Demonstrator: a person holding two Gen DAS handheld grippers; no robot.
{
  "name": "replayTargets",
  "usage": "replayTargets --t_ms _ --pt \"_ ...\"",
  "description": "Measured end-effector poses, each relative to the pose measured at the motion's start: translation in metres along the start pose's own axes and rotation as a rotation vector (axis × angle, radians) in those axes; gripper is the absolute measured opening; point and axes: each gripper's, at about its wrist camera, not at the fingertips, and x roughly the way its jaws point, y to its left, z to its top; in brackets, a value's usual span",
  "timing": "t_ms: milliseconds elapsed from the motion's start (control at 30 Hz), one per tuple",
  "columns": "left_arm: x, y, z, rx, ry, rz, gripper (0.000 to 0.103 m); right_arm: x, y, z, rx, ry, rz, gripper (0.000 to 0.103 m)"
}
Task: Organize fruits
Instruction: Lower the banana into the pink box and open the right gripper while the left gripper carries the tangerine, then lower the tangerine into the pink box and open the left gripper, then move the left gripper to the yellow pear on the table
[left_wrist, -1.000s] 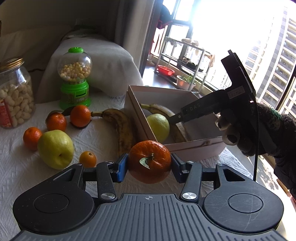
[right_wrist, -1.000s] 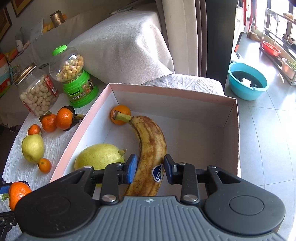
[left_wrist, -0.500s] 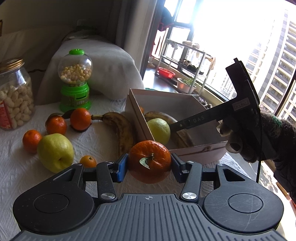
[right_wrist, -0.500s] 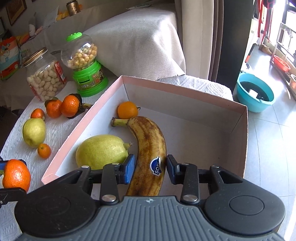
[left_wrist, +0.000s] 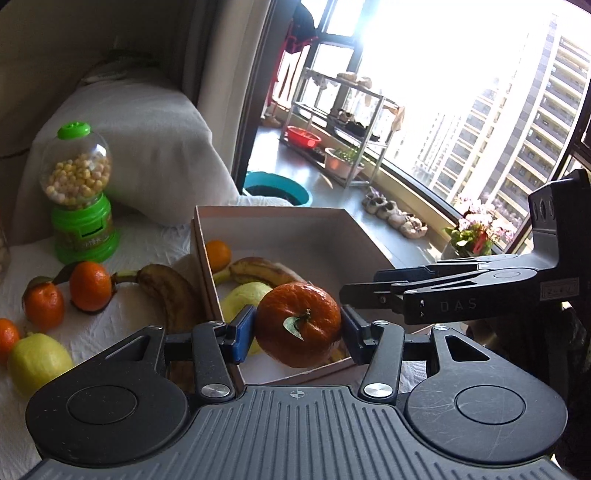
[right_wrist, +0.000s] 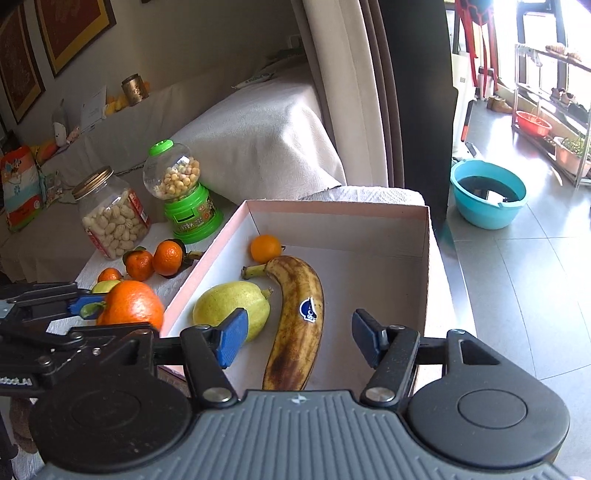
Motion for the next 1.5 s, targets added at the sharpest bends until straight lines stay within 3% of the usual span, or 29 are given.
replayTargets --t_ms 67,167,267,367,500,633,733,1033,1233,1367,1500 --pt "0.005 0.0 0.001 -0.026 0.004 -0.015 0.054 -0.005 -0.004 -0.003 0.022 -0.009 0.009 0.063" --pt "-0.009 0.004 -0.002 -0.053 -0.055 -0.038 0.054 -0.014 -0.009 -0.009 0.052 -0.034 0.015 0.063" --pt "-0.028 0.016 -0.007 -0.075 -0.116 -0.004 0.054 -0.023 -0.008 -0.017 0.062 -0.065 0.001 0.063" --pt "-0.045 0.037 -0.012 -0.088 -0.166 0.093 0.054 -0.032 0.005 -0.028 0.019 -0.111 -0.039 0.063" --pt "-0.066 0.072 -0.026 -0.112 -0.216 0.321 0.054 -0.041 0.036 -0.048 -0.094 -0.172 -0.078 0.063" --pt "-0.089 0.118 -0.039 -0.269 -0.261 0.43 0.054 -0.046 0.068 -0.069 -0.194 -0.202 -0.07 0.063" --pt "-0.096 0.14 -0.044 -0.338 -0.269 0.449 0.054 -0.04 0.091 -0.089 -0.259 -0.185 -0.04 0.069" --pt "-0.067 0.115 -0.052 -0.195 -0.196 0.413 0.054 -0.002 0.133 -0.132 -0.397 -0.063 -0.013 0.069" --pt "-0.053 0.1 -0.041 -0.073 -0.228 0.481 0.055 0.009 0.131 -0.143 -0.377 -0.05 -0.018 0.074" --pt "-0.047 0.115 -0.035 -0.112 -0.206 0.537 0.051 0.009 0.127 -0.142 -0.347 -0.048 -0.019 0.076" --pt "-0.053 0.122 -0.044 -0.134 -0.197 0.498 0.045 0.009 0.126 -0.142 -0.334 -0.048 -0.018 0.077"
